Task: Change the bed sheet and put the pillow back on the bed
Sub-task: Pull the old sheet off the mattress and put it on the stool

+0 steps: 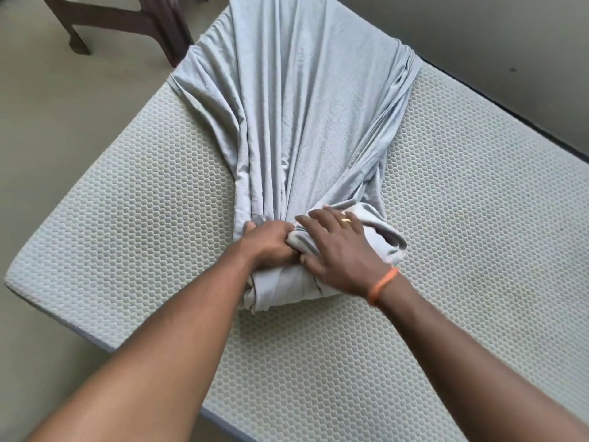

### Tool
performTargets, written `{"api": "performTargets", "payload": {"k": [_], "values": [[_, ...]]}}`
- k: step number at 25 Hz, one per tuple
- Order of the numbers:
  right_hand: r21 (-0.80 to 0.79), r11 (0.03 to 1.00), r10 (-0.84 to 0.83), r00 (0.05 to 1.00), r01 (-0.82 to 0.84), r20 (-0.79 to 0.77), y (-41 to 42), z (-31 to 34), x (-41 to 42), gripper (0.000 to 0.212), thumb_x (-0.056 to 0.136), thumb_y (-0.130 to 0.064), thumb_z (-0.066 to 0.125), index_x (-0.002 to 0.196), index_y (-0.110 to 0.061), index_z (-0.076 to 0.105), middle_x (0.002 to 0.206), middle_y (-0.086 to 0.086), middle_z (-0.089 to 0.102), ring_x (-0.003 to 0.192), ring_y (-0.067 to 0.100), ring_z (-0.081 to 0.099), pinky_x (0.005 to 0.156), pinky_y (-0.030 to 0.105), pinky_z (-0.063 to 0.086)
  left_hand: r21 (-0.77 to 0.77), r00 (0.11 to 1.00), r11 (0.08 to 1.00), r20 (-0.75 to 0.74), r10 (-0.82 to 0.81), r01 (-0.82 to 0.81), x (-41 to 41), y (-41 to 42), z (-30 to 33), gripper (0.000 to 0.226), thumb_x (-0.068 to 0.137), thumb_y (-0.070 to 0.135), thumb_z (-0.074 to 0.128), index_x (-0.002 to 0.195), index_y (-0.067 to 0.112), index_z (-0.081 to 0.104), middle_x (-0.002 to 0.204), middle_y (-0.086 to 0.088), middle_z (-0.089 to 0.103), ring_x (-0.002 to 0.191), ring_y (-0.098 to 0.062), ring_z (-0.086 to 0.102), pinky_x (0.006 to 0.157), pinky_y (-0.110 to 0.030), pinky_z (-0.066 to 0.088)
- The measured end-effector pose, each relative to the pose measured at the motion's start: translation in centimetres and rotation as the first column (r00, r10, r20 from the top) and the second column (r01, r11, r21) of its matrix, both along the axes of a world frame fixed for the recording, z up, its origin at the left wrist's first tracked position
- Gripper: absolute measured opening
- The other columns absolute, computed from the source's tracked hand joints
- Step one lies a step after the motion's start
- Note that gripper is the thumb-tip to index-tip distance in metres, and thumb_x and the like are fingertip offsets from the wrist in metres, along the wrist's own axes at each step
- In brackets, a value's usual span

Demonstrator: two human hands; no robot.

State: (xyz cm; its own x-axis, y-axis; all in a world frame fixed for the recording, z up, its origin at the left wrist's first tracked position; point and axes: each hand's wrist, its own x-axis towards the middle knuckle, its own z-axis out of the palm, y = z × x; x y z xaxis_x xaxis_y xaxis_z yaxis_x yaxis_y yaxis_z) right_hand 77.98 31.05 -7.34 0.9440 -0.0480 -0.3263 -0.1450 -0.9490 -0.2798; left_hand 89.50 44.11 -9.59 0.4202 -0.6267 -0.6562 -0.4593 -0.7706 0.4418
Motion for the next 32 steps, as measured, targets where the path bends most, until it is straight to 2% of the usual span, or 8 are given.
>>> {"api": "performTargets", "payload": {"k": [3,8,12,16,19,23,26,32], "values": [[-0.261,0.964,0.054,0.999,-0.050,0.007,1.5,-1.8,-4.1,0.100,0.062,-0.049,0.063,0.152,-0.026,0.026,0.157,0.020,0.022,0.145,0.044,0.015,0.112,0.069,0.004,0.020,0.958,1.000,0.285,-0.020,0.015,0.6,-0.1,0.4,0.028,0.078,0.049,0.060,0.100,0.031,0.064,0.104,0.002,0.063,0.109,-0.025,0.050,0.088,-0.047,0.030],[-0.265,0.964,0.005,1.000,0.002,0.027,-1.9,-2.2,1.9,0.042,0.079,-0.045,0.061,0.120,-0.035,0.056,0.110,0.004,0.063,0.101,0.032,0.061,0.085,0.046,0.046,-0.374,0.685,0.909,0.712,0.155,0.183,-5.8,0.3,1.3,0.029,0.085,0.030,0.071,0.106,0.013,0.062,0.098,-0.007,0.061,0.087,-0.025,0.055,0.075,-0.037,0.043],[-0.019,1.000,-0.016,0.940,0.010,-0.340,-5.4,1.3,9.6,0.037,0.056,-0.041,0.072,0.091,-0.033,0.061,0.086,-0.009,0.065,0.085,0.018,0.064,0.077,0.036,0.052,0.026,0.783,0.992,0.612,-0.111,0.121,-4.4,1.1,0.3,0.121,0.069,0.060,0.073,0.153,0.001,0.008,0.156,-0.027,0.019,0.146,-0.043,0.018,0.119,-0.054,0.020],[-0.328,0.935,-0.028,0.953,0.132,0.303,-1.6,0.1,9.4,0.035,0.083,-0.026,0.055,0.117,-0.022,0.057,0.119,0.007,0.054,0.111,0.031,0.051,0.095,0.054,0.033,0.089,0.825,0.984,0.560,0.076,-0.151,1.8,-1.2,0.0,0.098,0.067,0.041,0.082,0.141,0.006,0.030,0.141,-0.018,0.044,0.131,-0.034,0.042,0.110,-0.050,0.034],[-0.276,0.958,0.001,0.955,0.085,0.296,-1.1,-2.7,5.5,0.073,0.078,-0.040,0.058,0.143,-0.013,0.038,0.147,0.014,0.039,0.137,0.033,0.037,0.106,0.063,0.025,0.213,0.791,0.976,0.603,-0.105,-0.032,5.5,-3.7,2.0,0.048,0.080,0.028,0.068,0.124,0.016,0.053,0.139,-0.015,0.045,0.131,-0.037,0.037,0.109,-0.062,0.024],[-0.396,0.901,-0.154,0.984,0.179,0.093,-5.9,-5.4,5.6,0.138,0.051,-0.062,0.083,0.156,-0.026,0.000,0.162,0.018,0.000,0.148,0.041,-0.001,0.109,0.073,0.003,0.214,0.729,0.977,0.667,-0.150,0.006,2.6,-6.0,2.3,0.094,0.082,0.031,0.068,0.153,0.004,0.013,0.155,-0.028,0.017,0.141,-0.048,0.020,0.113,-0.066,0.015],[-0.472,0.862,-0.153,0.982,0.185,0.107,-7.4,-5.2,9.5,0.087,0.084,-0.038,0.062,0.152,-0.026,0.010,0.157,0.023,0.017,0.139,0.049,0.026,0.104,0.071,0.023,0.338,0.727,0.941,0.646,-0.233,0.001,2.4,-5.1,0.5,0.140,0.066,0.062,0.074,0.150,0.001,-0.019,0.157,-0.032,-0.010,0.144,-0.055,-0.008,0.108,-0.074,-0.009],[-0.374,0.919,-0.062,0.983,0.123,0.171,-7.0,-2.3,11.0,0.036,0.095,-0.014,0.043,0.128,-0.026,0.051,0.096,0.013,0.067,0.087,0.034,0.066,0.069,0.040,0.043,0.043,0.699,0.994,0.708,-0.103,0.104,6.2,-4.5,0.5,0.045,0.081,0.015,0.062,0.125,0.011,0.057,0.112,-0.016,0.067,0.105,-0.034,0.062,0.094,-0.042,0.045]]}}
